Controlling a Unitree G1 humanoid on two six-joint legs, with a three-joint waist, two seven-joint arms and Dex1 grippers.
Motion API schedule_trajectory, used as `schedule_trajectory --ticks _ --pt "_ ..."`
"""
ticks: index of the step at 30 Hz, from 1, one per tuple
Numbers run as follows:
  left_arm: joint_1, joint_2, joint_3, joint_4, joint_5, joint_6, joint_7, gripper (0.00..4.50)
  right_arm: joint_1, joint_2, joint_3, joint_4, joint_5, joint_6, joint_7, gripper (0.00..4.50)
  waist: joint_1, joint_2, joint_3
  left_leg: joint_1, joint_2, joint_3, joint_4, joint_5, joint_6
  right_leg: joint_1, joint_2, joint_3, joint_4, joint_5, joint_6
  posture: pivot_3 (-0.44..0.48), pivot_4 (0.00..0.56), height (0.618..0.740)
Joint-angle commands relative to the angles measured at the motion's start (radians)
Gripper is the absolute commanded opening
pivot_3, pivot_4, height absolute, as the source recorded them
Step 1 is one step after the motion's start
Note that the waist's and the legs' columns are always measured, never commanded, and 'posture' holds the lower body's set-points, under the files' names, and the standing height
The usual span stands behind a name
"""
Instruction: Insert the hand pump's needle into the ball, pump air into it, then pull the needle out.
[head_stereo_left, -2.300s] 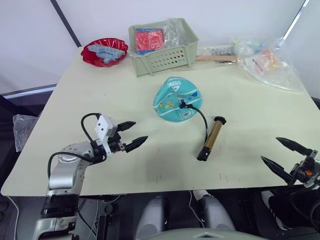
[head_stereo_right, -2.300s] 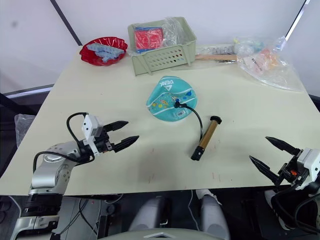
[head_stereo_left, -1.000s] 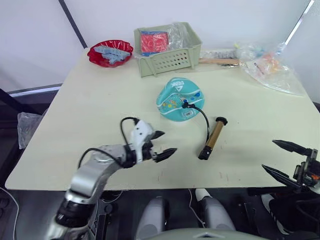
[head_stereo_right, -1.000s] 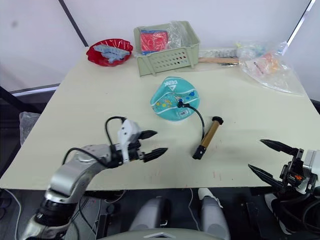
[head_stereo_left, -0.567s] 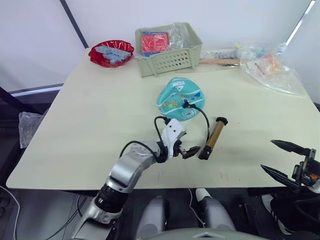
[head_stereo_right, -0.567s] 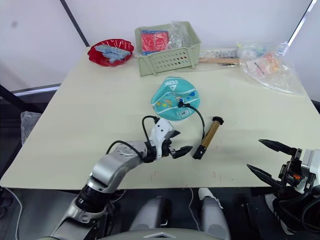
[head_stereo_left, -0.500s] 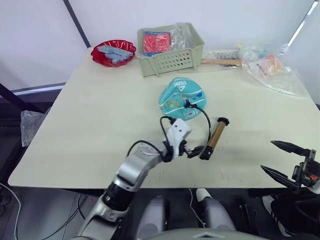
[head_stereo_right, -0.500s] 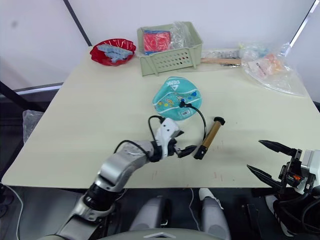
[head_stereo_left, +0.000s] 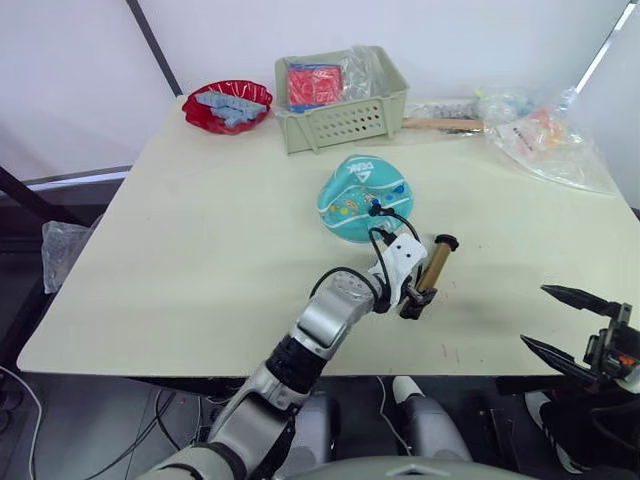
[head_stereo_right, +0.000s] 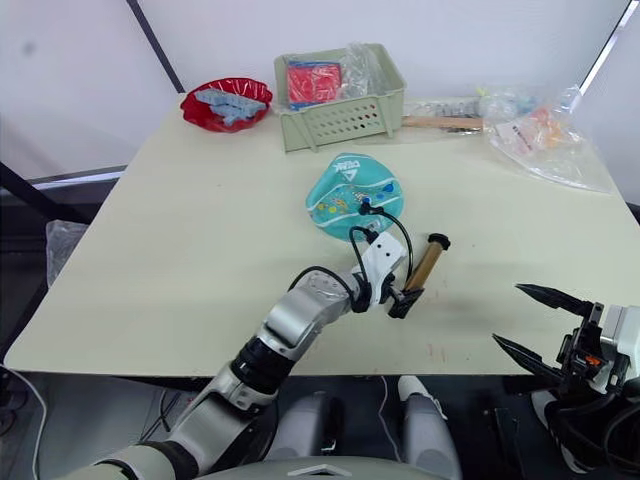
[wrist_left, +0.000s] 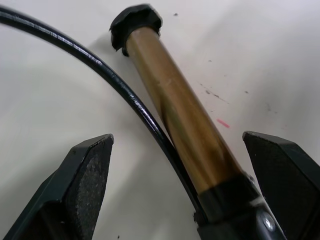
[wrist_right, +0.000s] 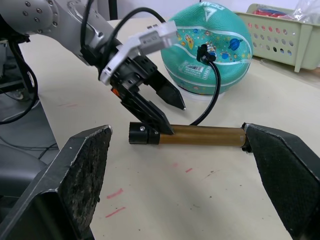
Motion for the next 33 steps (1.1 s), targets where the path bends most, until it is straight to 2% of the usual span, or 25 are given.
schedule_trajectory --ticks 1,6,12,15,16,17,20,21,33 --pt "-0.035 -0.062 -0.003 0.05 0.03 -0.027 0.036 4.4 0.005 0.005 -0.002 -0.029 0.003 -0.023 -0.006 4.5 0.0 0.0 0.0 0.0 0.0 0.0 0.0 0.0 0.0 0.0 0.0 0.0 0.0 0.0 0.0 0.0 0.15 0.738" --pt "-0.075 -0.115 0.001 0.137 0.074 -0.04 0.079 4.4 0.006 0.008 0.007 -0.026 -0.002 -0.033 -0.011 4.5 0.0 0.0 0.0 0.0 0.0 0.0 0.0 0.0 0.0 0.0 0.0 0.0 0.0 0.0 0.0 0.0 0.15 0.738" --pt "-0.081 -0.129 -0.006 0.163 0.106 -0.052 0.086 4.4 -0.011 0.002 0.008 -0.012 0.001 -0.033 -0.015 4.5 -0.001 0.0 0.0 0.0 0.0 0.0 0.0 0.0 0.0 0.0 0.0 0.0 0.0 0.0 0.0 0.0 0.15 0.738" --pt "-0.073 -0.13 0.0 0.159 0.116 -0.057 0.093 3.55 -0.021 0.002 0.007 0.004 -0.005 -0.038 -0.014 4.5 0.0 0.0 0.0 0.0 0.0 0.0 0.0 0.0 0.0 0.0 0.0 0.0 0.0 0.0 0.0 0.0 0.15 0.738" --pt "-0.07 -0.127 -0.001 0.154 0.122 -0.058 0.095 2.86 -0.022 0.002 0.006 0.008 -0.007 -0.04 -0.014 4.5 0.0 0.0 0.0 0.0 0.0 0.0 0.0 0.0 0.0 0.0 0.0 0.0 0.0 0.0 0.0 0.0 0.15 0.738" --pt "-0.066 -0.122 -0.001 0.149 0.125 -0.055 0.093 2.71 -0.024 0.003 0.007 0.01 -0.008 -0.042 -0.015 4.5 0.0 0.0 0.0 0.0 0.0 0.0 0.0 0.0 0.0 0.0 0.0 0.0 0.0 0.0 0.0 0.0 0.15 0.738" --pt "-0.048 -0.104 -0.01 0.129 0.135 -0.051 0.087 1.47 -0.032 0.006 0.008 0.019 -0.012 -0.045 -0.017 4.5 -0.002 0.0 0.0 0.0 0.0 0.0 0.0 0.0 0.0 0.0 0.0 0.0 0.0 0.0 0.0 0.0 0.15 0.738" --pt "-0.045 -0.096 -0.015 0.122 0.14 -0.05 0.084 1.28 -0.036 0.007 0.01 0.022 -0.013 -0.045 -0.018 4.5 -0.002 0.001 0.0 0.0 0.0 0.0 0.0 0.0 0.0 0.0 0.0 0.0 0.0 0.0 0.0 0.0 0.15 0.738" --pt "-0.02 0.008 -0.033 0.035 0.143 -0.076 -0.003 1.21 -0.076 0.018 0.033 0.043 -0.024 -0.047 -0.029 4.5 -0.005 0.001 -0.001 0.0 0.001 0.0 0.0 0.0 0.0 0.0 0.001 0.0 0.0 0.0 0.0 0.0 0.15 0.738"
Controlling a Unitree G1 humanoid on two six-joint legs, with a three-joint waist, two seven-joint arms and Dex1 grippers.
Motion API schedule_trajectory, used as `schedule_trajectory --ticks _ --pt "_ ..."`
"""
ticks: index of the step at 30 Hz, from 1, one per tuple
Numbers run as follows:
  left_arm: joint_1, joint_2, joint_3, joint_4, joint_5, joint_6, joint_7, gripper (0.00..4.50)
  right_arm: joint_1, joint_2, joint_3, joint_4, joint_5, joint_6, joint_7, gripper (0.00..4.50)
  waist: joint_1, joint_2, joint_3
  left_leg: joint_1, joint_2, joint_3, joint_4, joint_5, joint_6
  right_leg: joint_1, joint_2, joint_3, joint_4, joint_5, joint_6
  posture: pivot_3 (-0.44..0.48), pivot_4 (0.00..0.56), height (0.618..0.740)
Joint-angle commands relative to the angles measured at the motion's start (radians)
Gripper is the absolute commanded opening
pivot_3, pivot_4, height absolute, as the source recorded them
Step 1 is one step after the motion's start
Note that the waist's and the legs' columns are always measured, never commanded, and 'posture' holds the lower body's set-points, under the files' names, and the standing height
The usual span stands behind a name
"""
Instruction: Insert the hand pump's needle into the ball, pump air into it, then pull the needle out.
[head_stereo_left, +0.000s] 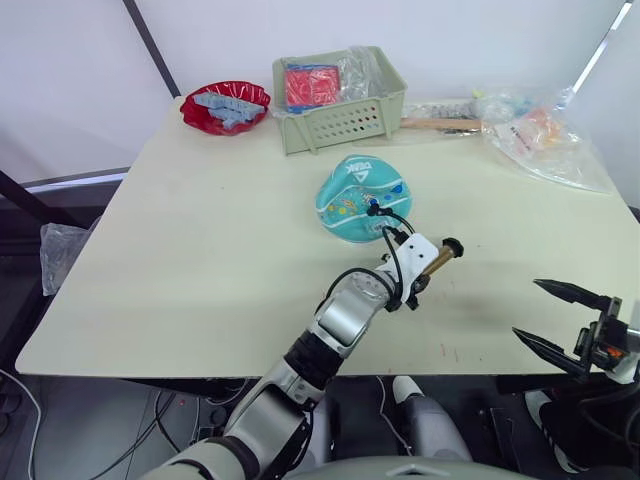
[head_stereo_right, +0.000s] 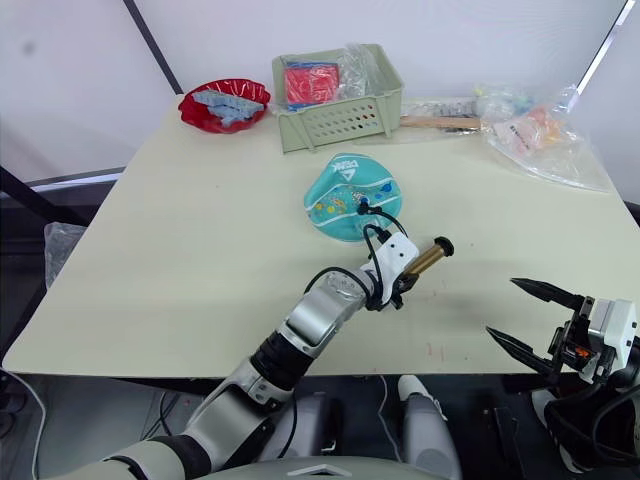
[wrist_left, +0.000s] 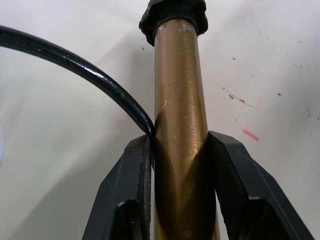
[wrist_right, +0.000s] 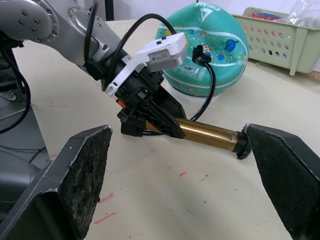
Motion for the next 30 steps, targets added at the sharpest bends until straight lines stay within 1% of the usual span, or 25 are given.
schedule_trajectory --ticks 1,5,9,16,21,24,28,30 --pt "0.017 0.048 -0.002 -0.061 0.002 -0.026 -0.061 1.21 -0.012 0.005 -0.001 -0.007 0.008 -0.019 -0.009 4.5 -0.001 0.0 0.0 0.0 0.0 0.0 0.0 0.0 0.0 0.0 0.0 0.0 0.0 0.0 0.0 0.0 0.15 0.738" --pt "0.013 0.095 0.007 -0.086 -0.014 -0.056 -0.133 1.21 -0.017 0.012 0.009 -0.017 0.008 -0.015 -0.022 4.5 -0.001 0.0 0.0 0.0 0.001 0.0 0.0 0.0 0.0 0.0 0.0 0.0 0.0 0.0 0.0 0.0 0.15 0.738" --pt "-0.016 0.149 0.021 -0.073 -0.027 -0.103 -0.214 1.21 -0.018 0.016 0.019 -0.023 0.011 -0.013 -0.034 4.5 0.0 0.0 0.0 0.0 0.001 0.0 0.0 0.0 0.0 0.0 0.0 0.0 0.0 0.0 0.0 0.0 0.15 0.738" --pt "-0.039 0.203 0.051 -0.04 -0.079 -0.16 -0.352 1.21 -0.025 0.039 0.035 -0.055 0.023 0.025 -0.093 4.5 0.0 0.0 0.0 0.0 0.001 0.0 0.0 0.0 0.0 0.0 0.0 0.0 0.0 0.0 0.0 0.0 0.15 0.738" --pt "-0.047 0.227 0.082 -0.005 -0.115 -0.212 -0.44 1.21 -0.003 0.071 0.069 -0.126 0.01 0.09 -0.189 4.5 0.001 0.001 0.0 0.0 0.001 0.0 0.0 0.0 0.0 0.0 0.0 0.0 0.0 0.0 0.0 0.0 0.15 0.738" --pt "-0.049 0.231 0.097 0.013 -0.129 -0.236 -0.472 1.21 0.001 0.085 0.084 -0.153 0.008 0.132 -0.245 4.5 0.001 0.001 0.0 0.0 0.001 0.0 0.0 0.0 0.0 0.0 0.0 0.0 0.0 0.0 0.0 0.0 0.15 0.738" --pt "-0.043 0.249 0.113 0.036 -0.143 -0.295 -0.523 1.21 -0.002 0.116 0.125 -0.215 0.01 0.252 -0.39 4.5 0.001 0.001 0.0 0.0 0.001 0.0 0.0 0.0 0.0 0.0 0.0 0.0 0.0 0.0 0.0 0.0 0.15 0.738" --pt "-0.037 0.261 0.125 0.05 -0.148 -0.33 -0.548 1.21 -0.023 0.138 0.148 -0.253 0.035 0.346 -0.487 4.5 0.001 0.001 0.0 -0.001 0.001 0.0 0.0 0.0 0.0 0.0 0.0 0.0 0.0 0.0 0.0 0.0 0.15 0.738"
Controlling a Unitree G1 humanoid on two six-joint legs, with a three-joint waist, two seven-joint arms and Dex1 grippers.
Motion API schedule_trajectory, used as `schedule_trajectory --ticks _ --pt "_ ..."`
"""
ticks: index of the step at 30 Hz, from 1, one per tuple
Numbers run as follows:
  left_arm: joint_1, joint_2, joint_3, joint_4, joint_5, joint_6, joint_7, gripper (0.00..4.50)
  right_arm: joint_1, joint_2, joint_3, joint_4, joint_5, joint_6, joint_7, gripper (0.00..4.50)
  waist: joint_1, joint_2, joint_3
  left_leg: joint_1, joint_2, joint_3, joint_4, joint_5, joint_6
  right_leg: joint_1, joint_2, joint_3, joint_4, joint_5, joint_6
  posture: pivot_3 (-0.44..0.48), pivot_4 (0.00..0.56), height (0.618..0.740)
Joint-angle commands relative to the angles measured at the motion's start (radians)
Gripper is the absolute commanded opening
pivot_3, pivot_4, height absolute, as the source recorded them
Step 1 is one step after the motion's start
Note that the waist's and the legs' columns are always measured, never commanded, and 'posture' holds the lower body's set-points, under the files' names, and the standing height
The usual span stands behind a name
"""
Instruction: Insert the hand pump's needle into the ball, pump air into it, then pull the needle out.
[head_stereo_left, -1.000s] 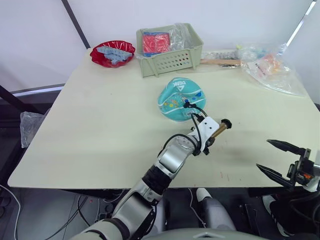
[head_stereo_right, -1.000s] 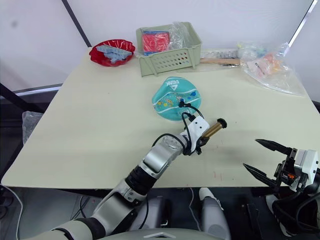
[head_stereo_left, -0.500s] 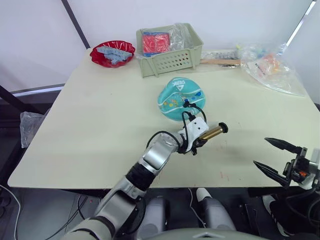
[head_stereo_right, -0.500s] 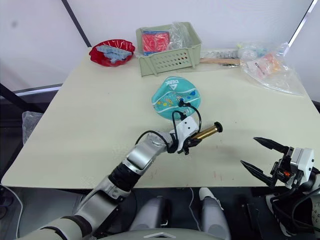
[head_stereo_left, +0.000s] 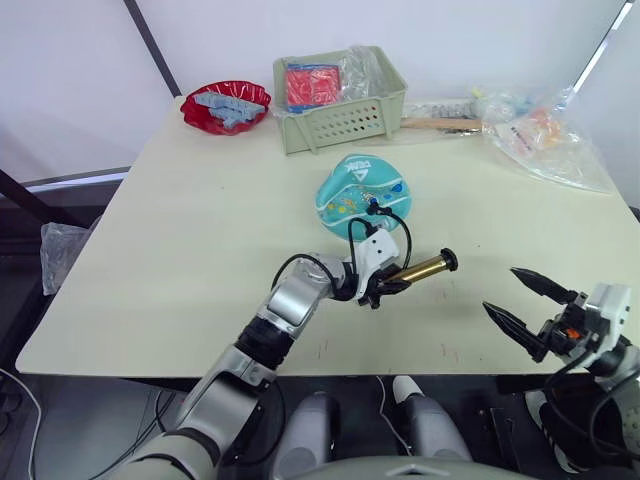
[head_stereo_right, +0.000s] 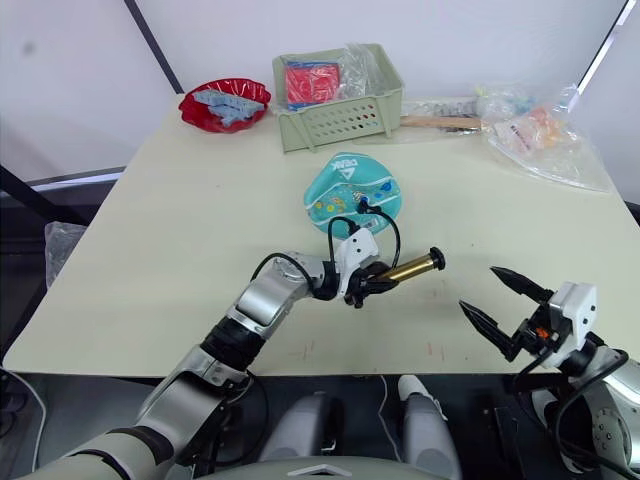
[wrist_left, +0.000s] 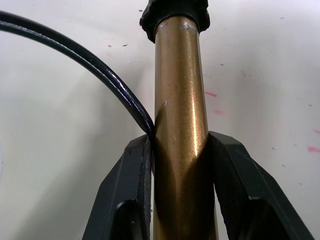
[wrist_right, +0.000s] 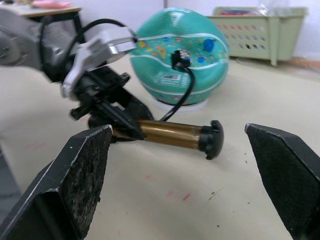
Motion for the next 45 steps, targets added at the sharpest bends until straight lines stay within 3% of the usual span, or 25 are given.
schedule_trajectory --ticks 1,13,22,31,45 --pt "-0.009 0.011 0.053 0.004 -0.032 -0.092 -0.042 1.21 -0.037 0.041 0.028 -0.098 0.06 0.153 -0.173 4.5 -0.001 0.0 0.0 0.0 0.0 0.0 0.0 0.0 0.0 0.0 0.0 0.0 0.0 0.0 0.0 0.0 0.15 0.738" --pt "0.049 -0.015 0.108 0.06 -0.066 -0.237 -0.085 1.21 -0.151 0.278 0.022 -0.159 0.363 0.448 -0.6 4.5 0.0 0.0 0.0 -0.002 0.001 0.0 0.0 0.0 0.0 -0.002 0.0 0.0 0.001 0.0 0.0 0.0 0.15 0.738" --pt "0.061 -0.04 0.108 0.074 -0.062 -0.257 -0.072 1.21 -0.256 0.43 0.005 -0.089 0.566 0.497 -0.817 4.5 -0.008 0.0 0.0 -0.002 0.001 0.0 0.0 0.0 0.0 -0.002 0.0 0.0 0.001 0.0 0.0 0.0 0.15 0.738" --pt "0.07 -0.059 0.119 0.078 -0.072 -0.273 -0.065 1.21 -0.304 0.467 0.007 -0.039 0.649 0.51 -0.902 4.5 -0.025 0.001 0.0 -0.002 0.001 0.0 0.0 0.0 0.0 -0.002 0.0 0.0 0.001 0.0 0.0 0.0 0.15 0.738" --pt "0.084 -0.071 0.122 0.073 -0.07 -0.278 -0.075 1.21 -0.311 0.46 0.003 0.0 0.644 0.499 -0.904 4.5 -0.025 0.001 0.0 -0.002 0.002 0.0 0.0 0.0 0.0 -0.002 0.001 0.0 0.001 0.0 0.0 0.0 0.15 0.738"
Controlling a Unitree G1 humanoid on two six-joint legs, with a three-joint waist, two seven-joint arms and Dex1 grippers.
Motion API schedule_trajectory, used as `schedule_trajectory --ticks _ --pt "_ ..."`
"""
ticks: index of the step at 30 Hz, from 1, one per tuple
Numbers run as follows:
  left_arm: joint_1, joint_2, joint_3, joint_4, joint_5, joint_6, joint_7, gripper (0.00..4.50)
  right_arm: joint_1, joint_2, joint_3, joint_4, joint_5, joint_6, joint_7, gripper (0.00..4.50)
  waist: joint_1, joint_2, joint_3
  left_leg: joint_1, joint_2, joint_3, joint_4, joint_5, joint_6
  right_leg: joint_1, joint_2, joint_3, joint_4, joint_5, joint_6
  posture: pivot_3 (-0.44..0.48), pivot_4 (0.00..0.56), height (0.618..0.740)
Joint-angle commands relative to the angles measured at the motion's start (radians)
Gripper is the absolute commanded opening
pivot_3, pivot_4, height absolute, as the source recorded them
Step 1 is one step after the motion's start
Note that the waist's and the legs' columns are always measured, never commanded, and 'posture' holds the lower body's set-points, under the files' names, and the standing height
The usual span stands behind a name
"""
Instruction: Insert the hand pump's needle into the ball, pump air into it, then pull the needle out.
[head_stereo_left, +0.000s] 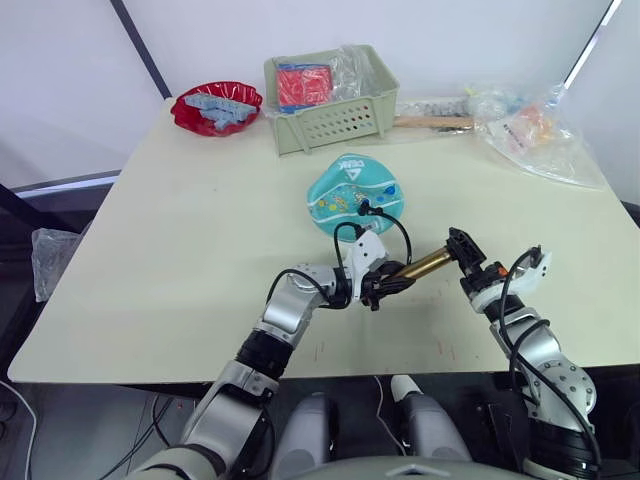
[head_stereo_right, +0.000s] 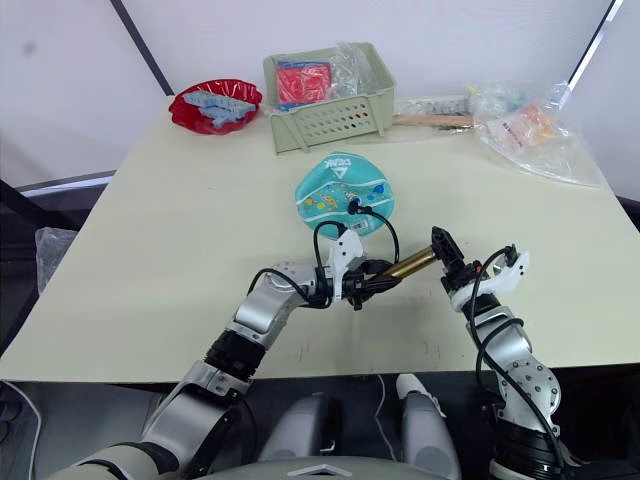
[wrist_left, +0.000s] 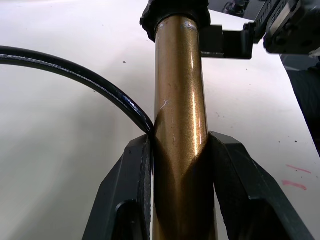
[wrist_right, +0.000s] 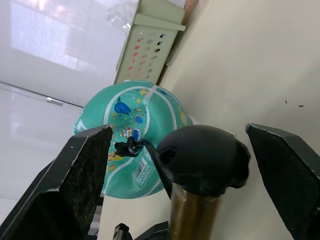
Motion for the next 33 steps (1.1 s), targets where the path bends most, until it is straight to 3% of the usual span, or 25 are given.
schedule_trajectory --ticks 1,15,31,33 --pt "0.003 -0.005 0.015 -0.025 -0.016 -0.024 -0.008 1.21 -0.017 -0.008 -0.009 -0.019 0.019 -0.001 0.019 4.5 0.0 0.0 0.0 0.0 0.0 0.0 0.0 0.0 0.0 0.0 0.0 0.0 0.0 0.0 0.0 0.0 0.15 0.738" --pt "0.011 -0.015 0.008 -0.029 -0.024 -0.032 -0.027 1.21 -0.028 -0.021 -0.011 -0.027 0.123 0.038 0.047 4.5 0.0 0.0 0.0 0.0 0.0 0.0 0.0 0.0 0.0 0.0 0.0 0.0 0.0 0.0 0.0 0.0 0.15 0.738" --pt "0.018 -0.015 0.004 -0.03 -0.019 -0.036 -0.03 1.21 -0.054 -0.017 -0.004 0.028 0.067 0.018 0.057 4.5 0.0 0.0 0.0 0.0 0.0 0.0 0.0 0.0 0.0 0.0 0.0 0.0 0.0 0.0 0.0 0.0 0.15 0.738" --pt "0.018 -0.014 0.004 -0.03 -0.019 -0.036 -0.03 1.21 -0.054 -0.014 -0.007 0.027 0.068 0.015 0.057 3.96 0.0 0.0 0.0 0.0 0.0 0.0 0.0 0.0 0.0 0.0 0.0 0.0 0.0 0.0 0.0 0.0 0.15 0.738"
